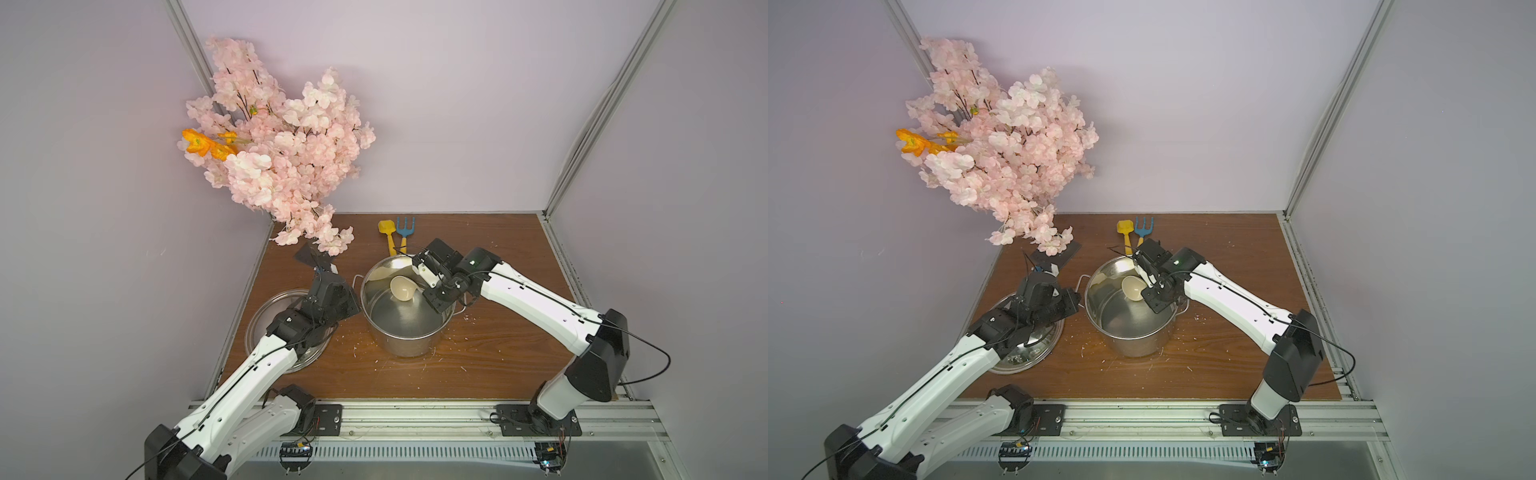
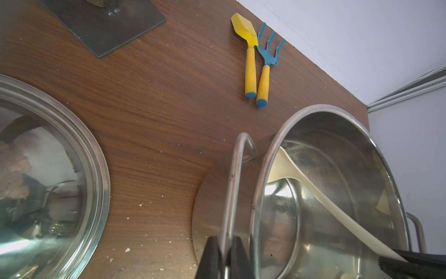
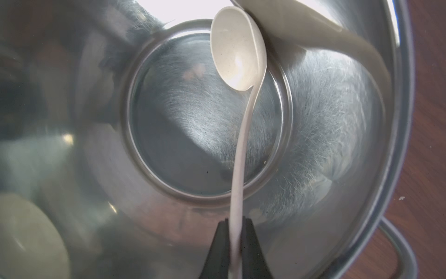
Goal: Stir the soup with a spoon
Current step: Stir the soup in the pan with a stick.
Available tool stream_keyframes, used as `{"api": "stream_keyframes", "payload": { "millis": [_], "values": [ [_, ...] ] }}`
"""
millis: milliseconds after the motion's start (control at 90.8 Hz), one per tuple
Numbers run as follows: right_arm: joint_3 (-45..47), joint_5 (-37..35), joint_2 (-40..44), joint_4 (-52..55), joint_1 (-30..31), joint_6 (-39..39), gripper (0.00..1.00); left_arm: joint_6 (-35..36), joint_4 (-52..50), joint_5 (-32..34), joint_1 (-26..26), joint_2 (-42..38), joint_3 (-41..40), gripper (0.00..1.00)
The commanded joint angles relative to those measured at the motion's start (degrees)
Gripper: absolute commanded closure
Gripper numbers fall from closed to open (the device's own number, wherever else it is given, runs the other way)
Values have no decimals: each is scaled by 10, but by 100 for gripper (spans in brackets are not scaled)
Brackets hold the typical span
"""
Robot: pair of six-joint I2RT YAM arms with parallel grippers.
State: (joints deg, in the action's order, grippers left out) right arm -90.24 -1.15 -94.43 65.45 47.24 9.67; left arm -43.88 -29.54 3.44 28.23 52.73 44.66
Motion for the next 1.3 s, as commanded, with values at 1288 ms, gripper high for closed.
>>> {"api": "stream_keyframes", "payload": {
  "millis": [1288],
  "values": [
    [76,3,102,-6,54,28,100,18,-45,5,-3,13,-2,94]
  ]
}}
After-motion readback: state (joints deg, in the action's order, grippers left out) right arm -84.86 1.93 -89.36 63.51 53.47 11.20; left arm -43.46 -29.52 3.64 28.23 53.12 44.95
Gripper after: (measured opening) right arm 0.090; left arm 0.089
